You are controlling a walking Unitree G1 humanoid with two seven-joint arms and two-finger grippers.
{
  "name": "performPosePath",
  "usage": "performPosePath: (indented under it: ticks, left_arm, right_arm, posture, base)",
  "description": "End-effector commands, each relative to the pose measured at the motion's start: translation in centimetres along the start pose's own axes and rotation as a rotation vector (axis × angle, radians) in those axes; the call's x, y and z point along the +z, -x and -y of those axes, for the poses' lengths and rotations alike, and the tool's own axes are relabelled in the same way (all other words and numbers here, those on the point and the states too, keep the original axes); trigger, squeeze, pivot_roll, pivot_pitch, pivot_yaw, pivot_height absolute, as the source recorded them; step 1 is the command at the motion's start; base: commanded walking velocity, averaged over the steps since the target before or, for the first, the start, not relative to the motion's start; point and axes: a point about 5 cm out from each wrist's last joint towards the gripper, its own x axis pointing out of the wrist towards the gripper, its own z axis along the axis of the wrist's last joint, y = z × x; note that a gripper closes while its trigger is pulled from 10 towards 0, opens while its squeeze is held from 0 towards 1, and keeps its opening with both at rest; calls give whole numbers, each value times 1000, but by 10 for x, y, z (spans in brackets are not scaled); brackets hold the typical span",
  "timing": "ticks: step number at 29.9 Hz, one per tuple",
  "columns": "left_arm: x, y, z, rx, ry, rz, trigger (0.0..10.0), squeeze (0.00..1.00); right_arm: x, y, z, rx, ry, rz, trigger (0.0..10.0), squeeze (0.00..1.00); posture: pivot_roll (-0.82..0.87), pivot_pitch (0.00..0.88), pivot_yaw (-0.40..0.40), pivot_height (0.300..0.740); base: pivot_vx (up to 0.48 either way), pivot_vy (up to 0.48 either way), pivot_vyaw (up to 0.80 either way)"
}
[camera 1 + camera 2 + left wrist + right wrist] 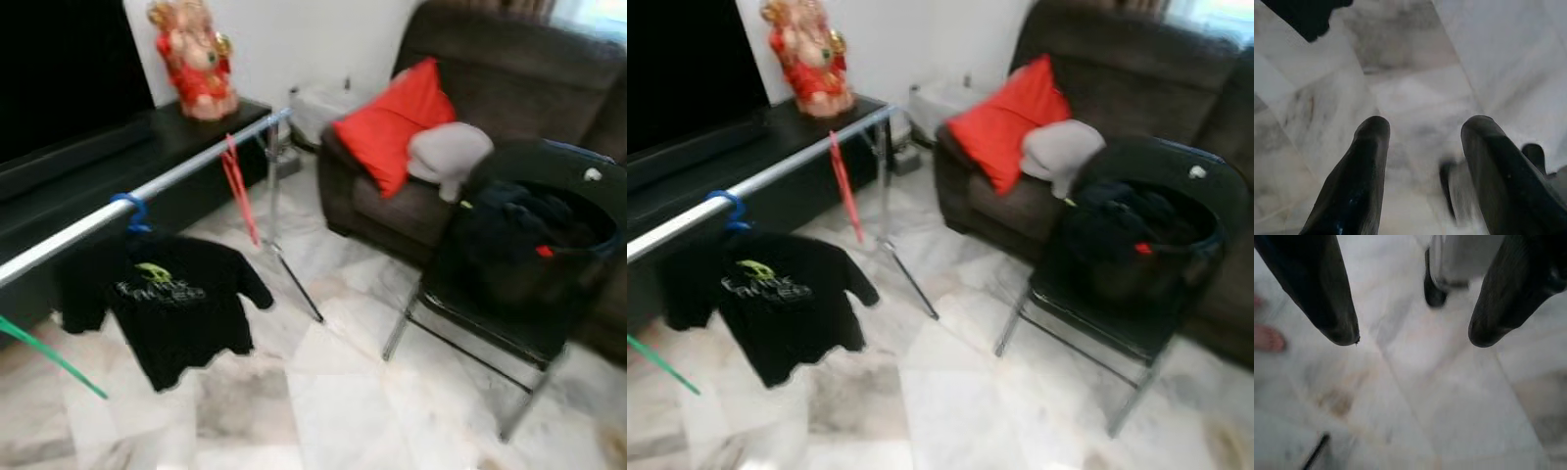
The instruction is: Hang hanger
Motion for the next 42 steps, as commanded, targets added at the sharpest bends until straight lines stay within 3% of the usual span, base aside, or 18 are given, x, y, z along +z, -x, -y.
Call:
performPosePath:
  ticks: [1, 8, 21, 42]
  left_arm:
    - [-18, 7, -7, 14, -9, -65, 10000, 0]
    - [-18, 7, -7, 11, -8, -66, 10000, 0]
    - [-20, 8, -7, 13, -6, -72, 10000, 0]
    - [-22, 8, -6, 7, -8, -83, 10000, 0]
  right_arm:
    - [0, 0, -9, 21, -12, 11, 10000, 0]
    - [0, 0, -9, 19, -10, 3, 10000, 0]
    - [1, 0, -9, 18, -14, 11, 10000, 0]
    - [6, -1, -10, 14, -22, 40, 10000, 0]
  posture:
    - [105, 8, 19, 740]
    - [106, 10, 20, 740]
    - [105, 15, 20, 740]
    - [101, 20, 24, 740]
  base:
    - [289, 0, 0]
    - [291, 0, -65]
    - [288, 0, -772]
    - [289, 0, 0]
